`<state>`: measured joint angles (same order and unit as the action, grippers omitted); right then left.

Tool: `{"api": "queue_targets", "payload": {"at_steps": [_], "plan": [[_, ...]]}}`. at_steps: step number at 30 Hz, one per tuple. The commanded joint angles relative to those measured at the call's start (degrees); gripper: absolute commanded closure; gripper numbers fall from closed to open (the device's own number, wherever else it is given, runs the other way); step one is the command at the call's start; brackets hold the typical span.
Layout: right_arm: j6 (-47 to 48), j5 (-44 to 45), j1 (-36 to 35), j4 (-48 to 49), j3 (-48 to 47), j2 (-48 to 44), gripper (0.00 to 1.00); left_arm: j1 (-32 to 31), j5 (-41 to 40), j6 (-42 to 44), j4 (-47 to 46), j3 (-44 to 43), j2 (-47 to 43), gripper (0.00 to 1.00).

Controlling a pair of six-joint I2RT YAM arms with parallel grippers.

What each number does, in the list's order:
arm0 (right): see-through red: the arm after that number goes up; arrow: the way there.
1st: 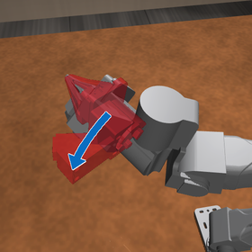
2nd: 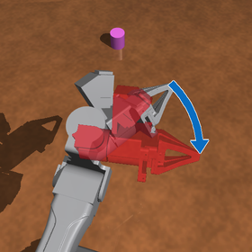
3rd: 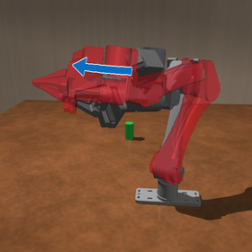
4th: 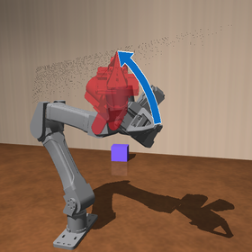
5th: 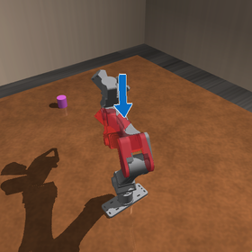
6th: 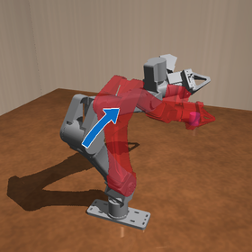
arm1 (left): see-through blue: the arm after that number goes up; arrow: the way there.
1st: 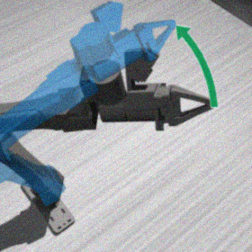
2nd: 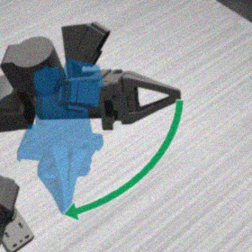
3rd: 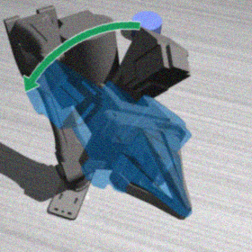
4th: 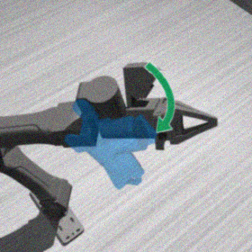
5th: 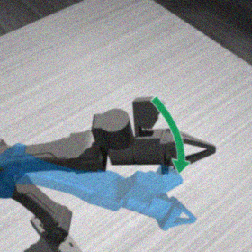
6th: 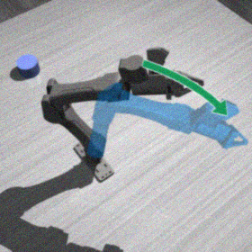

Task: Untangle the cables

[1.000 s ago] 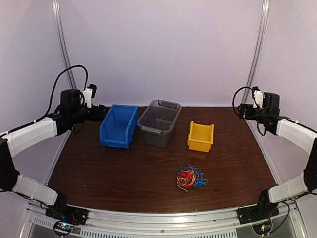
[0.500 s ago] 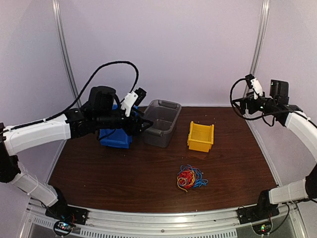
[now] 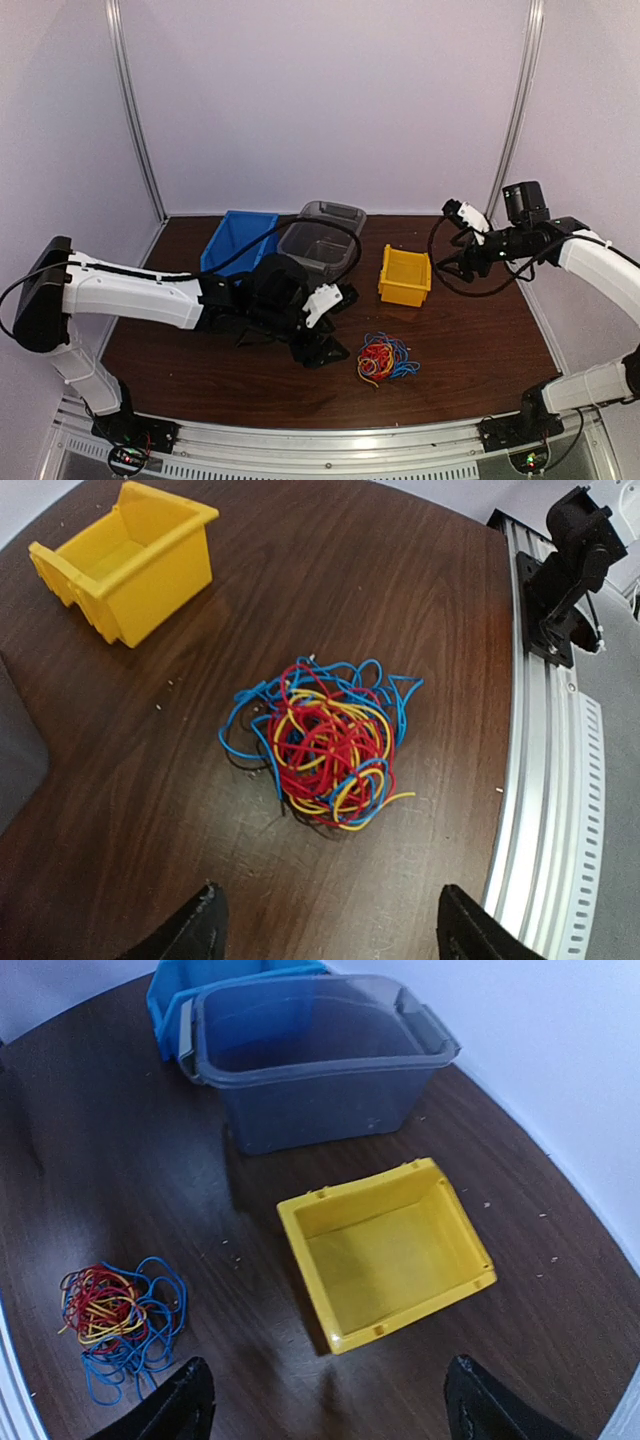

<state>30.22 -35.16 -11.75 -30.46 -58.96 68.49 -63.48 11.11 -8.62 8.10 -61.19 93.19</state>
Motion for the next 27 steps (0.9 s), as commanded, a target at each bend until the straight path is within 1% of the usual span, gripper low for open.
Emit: {"api": "queue_targets", "payload": {"at_steps": [1, 2, 3, 4, 5, 6, 10, 12, 13, 16, 19, 21, 22, 24, 26, 27], "plan": [[7.3, -0.1, -5.9, -5.9, 4.3, 2.8, 0.2, -0.1, 6.2, -6.1, -12.7, 5.0, 1.5, 0.25], [7.9, 0.0, -7.1, -5.8, 5.1, 4.1, 0.2, -0.1, 6.8, -7.1, -14.3, 5.5, 2.8, 0.21], [7.7, 0.0, -8.0, -5.3, 5.8, 5.0, 0.15, -0.1, 7.3, -8.0, -15.9, 5.6, 4.2, 0.16], [7.7, -0.6, -8.9, -4.7, 6.4, 6.1, 0.09, -0.1, 8.2, -8.8, -17.1, 5.6, 5.8, 0.12], [7.9, -1.4, -9.4, -4.5, 6.9, 7.0, 0.04, -0.2, 8.8, -9.5, -18.6, 5.4, 7.4, 0.11], [8.1, -2.2, -10.0, -4.3, 7.2, 8.0, 0.04, -0.5, 9.1, -10.1, -20.2, 5.3, 8.7, 0.11], [6.7, -3.1, -10.9, -1.8, 8.1, 10.9, 0.07, -0.7, 9.3, -12.0, -25.1, 4.0, 13.5, 0.13], [1.0, 1.1, -11.0, 4.5, 9.3, 12.0, 0.12, -0.7, 9.3, -12.4, -26.3, 2.3, 15.7, 0.14], [-0.4, 3.0, -10.9, 5.7, 9.5, 12.8, 0.14, -0.7, 9.7, -12.6, -26.9, 1.2, 17.0, 0.15], [-0.4, 2.9, -11.0, 4.9, 9.2, 14.7, 0.2, -0.7, 9.3, -13.7, -26.2, -3.2, 21.8, 0.17], [-0.2, 0.9, -10.9, 3.6, 8.8, 15.3, 0.26, -0.8, 6.5, -14.3, -23.3, -7.9, 25.5, 0.21], [-1.5, 2.3, -10.8, 4.5, 8.9, 15.2, 0.28, -0.8, 4.8, -14.3, -21.0, -10.6, 27.6, 0.24], [-1.6, 2.6, -10.6, 4.8, 8.8, 15.3, 0.29, -0.8, 4.6, -14.1, -19.9, -11.8, 28.3, 0.27], [-1.7, 1.9, -10.1, 4.8, 8.7, 15.3, 0.29, -0.9, 5.0, -13.3, -18.5, -13.0, 29.0, 0.39], [-1.4, 0.6, -9.9, 4.4, 8.6, 15.2, 0.3, -0.8, 4.7, -12.5, -17.4, -12.9, 28.5, 0.5], [-0.9, 0.1, -9.9, 4.0, 8.6, 15.2, 0.31, -0.8, 4.2, -12.3, -17.0, -12.3, 28.0, 0.53]]}}
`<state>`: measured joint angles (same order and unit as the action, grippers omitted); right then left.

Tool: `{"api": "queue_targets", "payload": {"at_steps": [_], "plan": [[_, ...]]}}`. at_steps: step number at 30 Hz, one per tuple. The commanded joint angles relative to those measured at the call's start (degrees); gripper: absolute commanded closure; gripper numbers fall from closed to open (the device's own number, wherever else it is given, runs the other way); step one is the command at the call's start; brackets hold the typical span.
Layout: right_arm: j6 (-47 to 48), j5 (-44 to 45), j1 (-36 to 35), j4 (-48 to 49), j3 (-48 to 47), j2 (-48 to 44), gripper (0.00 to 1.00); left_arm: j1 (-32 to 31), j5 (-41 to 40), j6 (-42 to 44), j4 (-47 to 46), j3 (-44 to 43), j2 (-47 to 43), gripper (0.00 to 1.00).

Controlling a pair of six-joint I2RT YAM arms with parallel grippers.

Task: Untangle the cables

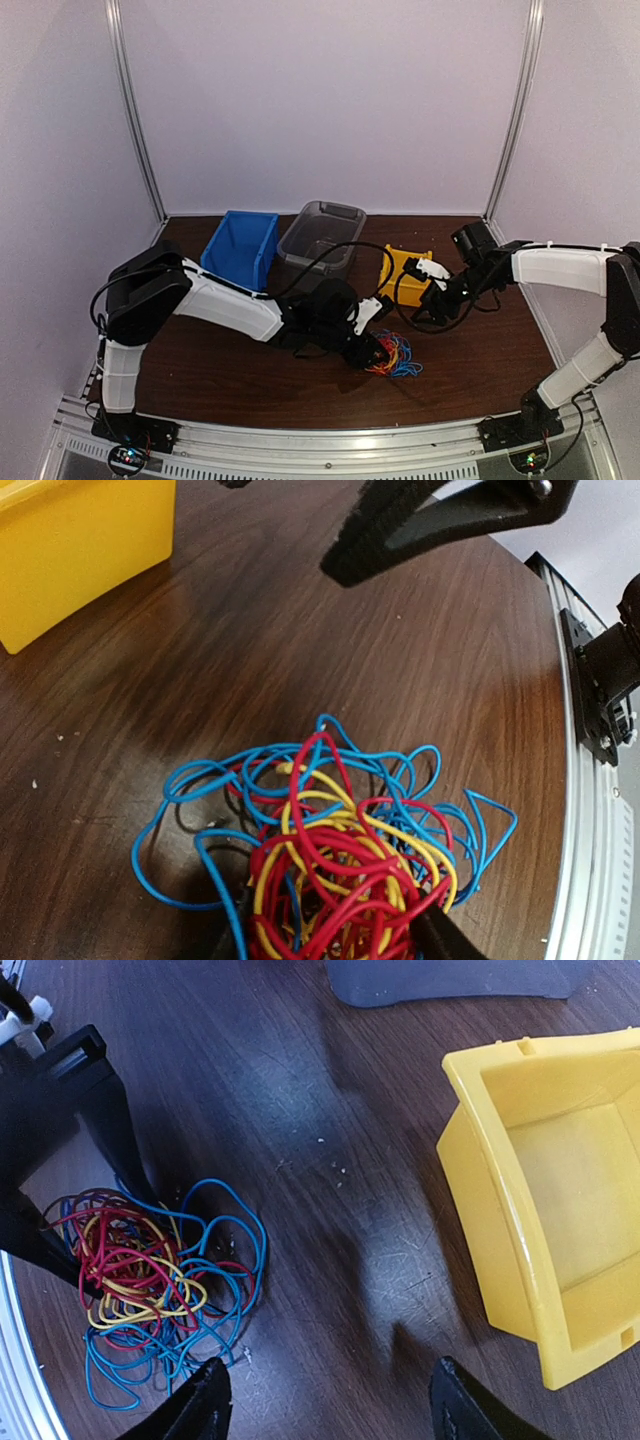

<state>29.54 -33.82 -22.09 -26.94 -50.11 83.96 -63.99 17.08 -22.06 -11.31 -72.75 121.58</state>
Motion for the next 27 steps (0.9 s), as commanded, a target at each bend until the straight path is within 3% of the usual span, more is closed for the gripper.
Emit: {"api": "queue_targets", "payload": {"at_steps": [1, 5, 6, 18, 27], "plan": [[0.1, -1.4, 0.5, 0.6, -0.1, -0.4, 0.31, -0.3, -2.3, 1.3, 2.8, 0.2, -1.2, 0.57], [1.8, -1.0, 0.5, 0.3, 0.1, -0.3, 0.4, -0.3, -4.6, 1.4, 2.7, 6.7, -6.6, 0.87], [2.3, -1.6, 0.4, 0.2, 0.1, -0.3, 0.42, -0.3, -5.7, 1.2, 2.8, 8.5, -7.9, 0.9], [5.9, -4.1, -6.1, -3.2, -4.6, 4.2, 0.48, 0.2, -20.4, -2.3, 7.0, 23.5, -24.5, 0.9], [4.2, -5.4, -15.0, -0.8, -8.2, 9.2, 0.51, 1.8, -22.1, -1.8, 10.0, 30.5, -31.3, 0.88]]}}
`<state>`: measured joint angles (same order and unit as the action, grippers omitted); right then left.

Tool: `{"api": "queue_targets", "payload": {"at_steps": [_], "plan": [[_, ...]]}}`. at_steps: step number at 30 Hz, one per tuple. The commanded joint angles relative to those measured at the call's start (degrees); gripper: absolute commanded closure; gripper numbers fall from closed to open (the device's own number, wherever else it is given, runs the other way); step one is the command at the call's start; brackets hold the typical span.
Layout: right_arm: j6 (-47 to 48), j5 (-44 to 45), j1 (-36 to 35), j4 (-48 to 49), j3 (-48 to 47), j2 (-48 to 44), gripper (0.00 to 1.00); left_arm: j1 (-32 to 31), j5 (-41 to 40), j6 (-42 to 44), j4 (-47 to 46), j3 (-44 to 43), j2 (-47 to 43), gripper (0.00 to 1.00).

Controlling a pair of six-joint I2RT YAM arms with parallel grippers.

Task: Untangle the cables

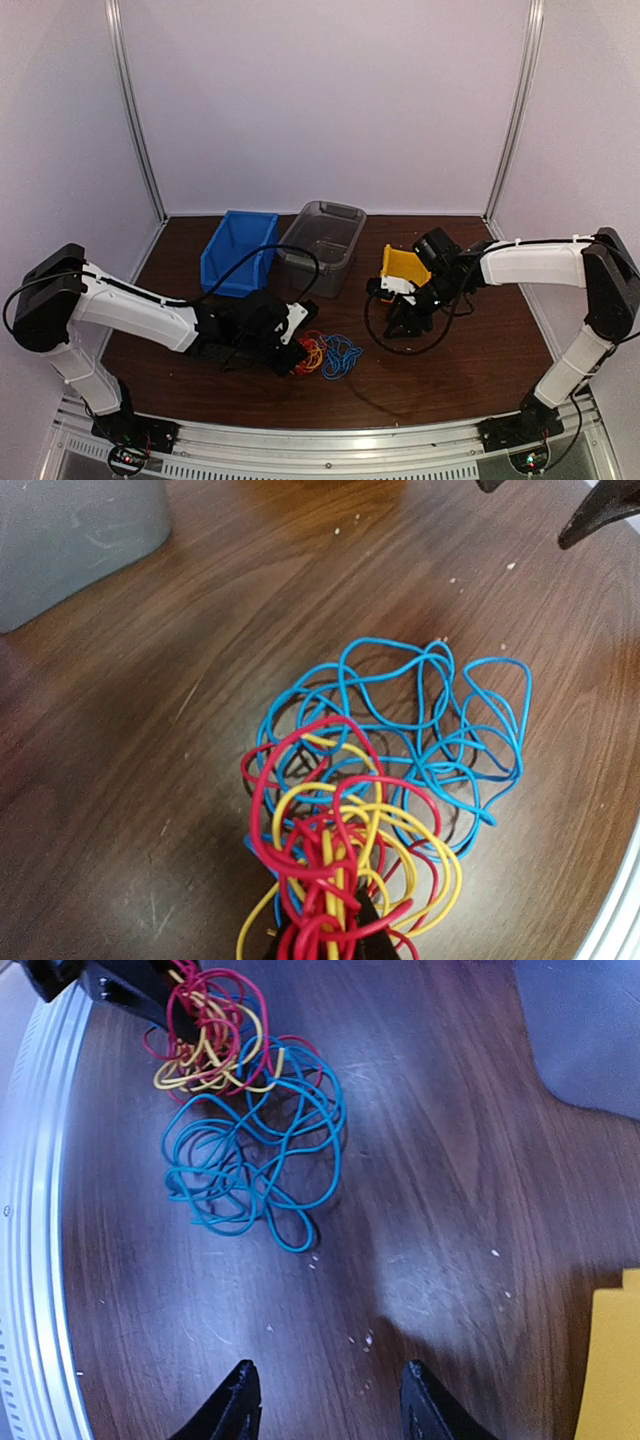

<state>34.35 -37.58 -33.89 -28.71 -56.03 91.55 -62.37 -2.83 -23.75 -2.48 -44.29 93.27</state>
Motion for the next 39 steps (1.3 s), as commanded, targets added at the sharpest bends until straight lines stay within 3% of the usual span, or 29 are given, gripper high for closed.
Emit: {"api": "queue_targets", "payload": {"at_steps": [1, 4, 5, 7, 10, 15, 23, 30, 34, 39], "plan": [[-0.8, -2.6, -3.9, 0.9, -2.7, 2.0, 0.51, 0.3, -2.3, -0.2, 1.5, 2.6, -3.8, 0.85], [-0.9, -3.2, -6.0, 1.7, -2.6, 2.1, 0.51, 0.2, -1.5, -0.5, 1.5, 3.9, -7.1, 0.52], [-0.8, -2.7, -6.7, 2.1, -2.5, 2.1, 0.51, 0.2, -1.0, -0.7, 0.8, 4.2, -8.3, 0.45], [0.0, -1.9, -8.5, 1.9, -2.7, 2.3, 0.5, 0.2, -0.2, -1.4, -1.6, 4.6, -10.7, 0.36], [-1.3, -1.9, -9.4, 2.9, -3.2, 3.1, 0.49, 0.3, 0.7, -3.2, -6.7, 4.2, -12.2, 0.31], [-2.2, -4.7, -9.8, 1.6, -6.8, 6.2, 0.48, 0.2, 1.2, -4.3, -6.9, -2.8, -4.4, 0.32], [6.6, -2.8, -10.2, 0.9, -4.5, 2.9, 0.54, 0.2, 7.5, -7.2, -10.6, -6.0, 4.7, 0.48], [7.7, 2.3, -11.6, 10.1, 5.7, -7.4, 0.6, 0.9, 5.8, -6.9, -11.7, -0.3, 4.1, 0.49], [7.5, 7.9, -12.8, 14.2, 5.1, -5.5, 0.68, 3.2, 9.3, -8.9, -18.0, 4.5, 4.4, 0.49], [10.7, 12.9, -16.3, 17.4, 4.3, -1.5, 0.68, 4.5, 11.7, -9.9, -21.1, 5.7, 6.2, 0.5]]}}
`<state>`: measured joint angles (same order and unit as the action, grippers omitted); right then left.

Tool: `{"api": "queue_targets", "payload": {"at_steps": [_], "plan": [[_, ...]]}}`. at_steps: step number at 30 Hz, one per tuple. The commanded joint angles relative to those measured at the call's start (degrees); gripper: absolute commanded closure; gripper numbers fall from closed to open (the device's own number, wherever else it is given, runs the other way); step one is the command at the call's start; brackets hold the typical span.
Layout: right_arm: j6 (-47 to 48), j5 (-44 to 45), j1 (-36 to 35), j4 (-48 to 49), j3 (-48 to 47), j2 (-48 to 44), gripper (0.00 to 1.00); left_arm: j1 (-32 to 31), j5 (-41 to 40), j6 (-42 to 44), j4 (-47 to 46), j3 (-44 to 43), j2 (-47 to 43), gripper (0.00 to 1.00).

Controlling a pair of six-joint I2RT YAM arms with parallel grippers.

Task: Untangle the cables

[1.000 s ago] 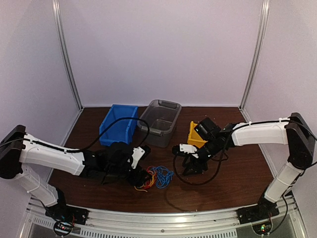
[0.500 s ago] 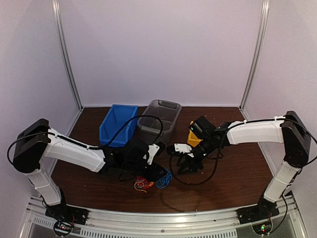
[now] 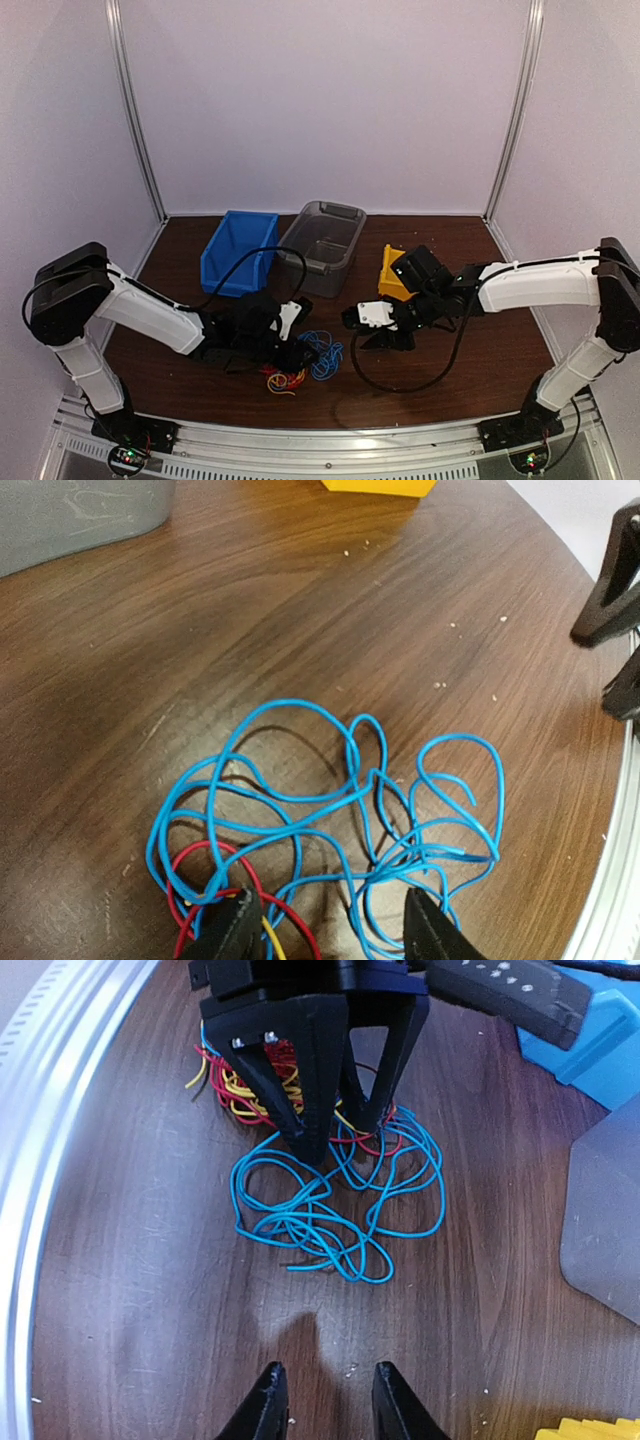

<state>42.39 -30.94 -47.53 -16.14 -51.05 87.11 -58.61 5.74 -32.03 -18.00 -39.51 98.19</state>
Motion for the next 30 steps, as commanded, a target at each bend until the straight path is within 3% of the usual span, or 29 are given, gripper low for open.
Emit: {"api": "queue_targets", "payload": {"at_steps": [1, 10, 30], "plan": [[2.9, 6.8, -3.4, 5.5, -1.1, 3.9, 0.67, 0.9, 3.8, -1.7, -6.0, 0.9, 1.6, 0.5], [2.5, 7.8, -4.3, 8.7, -4.8, 10.3, 0.66, 1.2, 4.6, -2.4, -8.0, 1.7, 2.6, 0.51], [3.9, 7.3, -5.3, 8.1, -4.8, 13.3, 0.71, 1.7, 5.6, -2.7, -8.6, 1.5, 3.7, 0.51]]}}
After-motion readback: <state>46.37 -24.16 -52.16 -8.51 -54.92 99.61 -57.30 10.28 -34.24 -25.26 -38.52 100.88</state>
